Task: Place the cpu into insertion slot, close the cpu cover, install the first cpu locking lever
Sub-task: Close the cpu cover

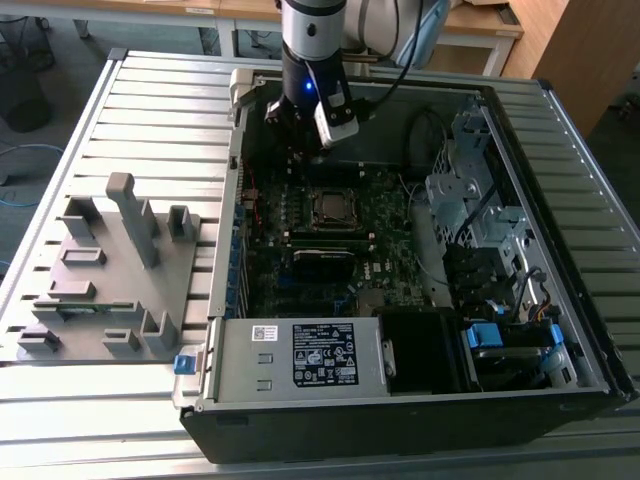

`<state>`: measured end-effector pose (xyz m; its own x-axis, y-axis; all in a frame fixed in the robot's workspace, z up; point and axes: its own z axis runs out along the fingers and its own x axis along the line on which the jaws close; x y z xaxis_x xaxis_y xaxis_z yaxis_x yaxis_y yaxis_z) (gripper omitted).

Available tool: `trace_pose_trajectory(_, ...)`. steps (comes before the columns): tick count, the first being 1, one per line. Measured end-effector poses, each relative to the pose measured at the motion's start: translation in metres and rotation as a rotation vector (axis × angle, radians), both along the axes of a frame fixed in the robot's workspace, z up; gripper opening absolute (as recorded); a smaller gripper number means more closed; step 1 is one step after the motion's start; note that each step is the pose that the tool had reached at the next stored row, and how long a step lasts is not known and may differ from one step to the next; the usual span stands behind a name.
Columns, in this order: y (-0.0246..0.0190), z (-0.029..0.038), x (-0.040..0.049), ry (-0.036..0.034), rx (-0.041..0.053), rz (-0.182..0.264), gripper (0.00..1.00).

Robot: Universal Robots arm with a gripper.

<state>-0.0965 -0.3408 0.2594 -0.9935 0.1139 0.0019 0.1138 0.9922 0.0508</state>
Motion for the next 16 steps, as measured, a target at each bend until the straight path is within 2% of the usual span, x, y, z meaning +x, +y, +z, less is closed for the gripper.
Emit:
trace_pose_trajectory(8,0.0001,-0.0002,-0.0109,-0.0004,0.0001,0.0,0.1)
trace_pose_trajectory(9,0.0,-0.0002,-0.0119,-0.0001,0.0028,0.0,0.1)
trace_pose_trajectory(10,0.0,-0.0002,-0.0128,-0.0003,0.0157,0.0,0.1)
trace_pose_trajectory(12,0.0,-0.0002,-0.0145,-0.0003,0.0476,0.0,0.1)
trace_pose_trajectory(13,0.0,-0.0002,-0.015,-0.0003,0.0561,0.0,0.1)
trace_pose_trajectory(14,-0.0001,-0.0002,-0.0154,-0.0003,0.0604,0.0,0.1)
trace_pose_trajectory(16,0.0,-0.0002,-0.0154,-0.0003,0.0613,0.0,0.1)
